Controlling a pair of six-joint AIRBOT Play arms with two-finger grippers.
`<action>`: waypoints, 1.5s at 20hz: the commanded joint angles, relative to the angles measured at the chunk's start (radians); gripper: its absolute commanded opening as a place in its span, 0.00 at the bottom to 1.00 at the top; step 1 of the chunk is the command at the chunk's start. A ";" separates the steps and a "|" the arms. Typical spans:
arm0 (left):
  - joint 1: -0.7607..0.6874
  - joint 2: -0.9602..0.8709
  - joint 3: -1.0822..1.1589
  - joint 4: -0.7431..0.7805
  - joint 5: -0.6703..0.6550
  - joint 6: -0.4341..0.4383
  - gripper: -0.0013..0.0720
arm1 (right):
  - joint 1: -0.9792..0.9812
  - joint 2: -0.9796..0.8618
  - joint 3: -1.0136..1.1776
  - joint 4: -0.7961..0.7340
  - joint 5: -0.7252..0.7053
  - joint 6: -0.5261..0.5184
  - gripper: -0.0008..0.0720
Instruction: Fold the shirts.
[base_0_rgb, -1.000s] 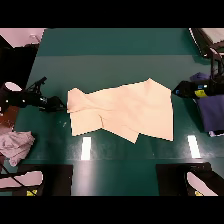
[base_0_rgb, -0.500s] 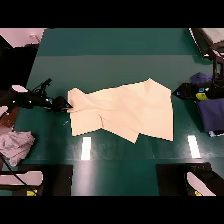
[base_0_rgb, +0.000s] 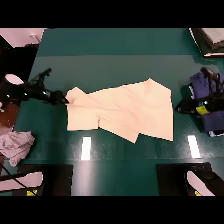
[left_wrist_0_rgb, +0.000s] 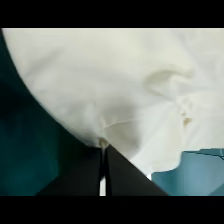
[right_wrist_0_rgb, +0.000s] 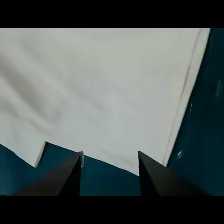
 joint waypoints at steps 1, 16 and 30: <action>0.000 0.100 0.097 0.024 -0.068 0.002 0.05 | -0.139 0.055 -0.166 0.001 0.029 -0.002 0.56; -0.001 0.143 0.115 0.005 -0.079 -0.002 0.05 | -0.236 0.087 -0.598 0.242 -0.167 -0.130 0.63; -0.001 0.198 0.141 0.000 0.061 -0.153 0.05 | -0.056 0.128 -0.373 0.294 -0.269 -0.112 0.03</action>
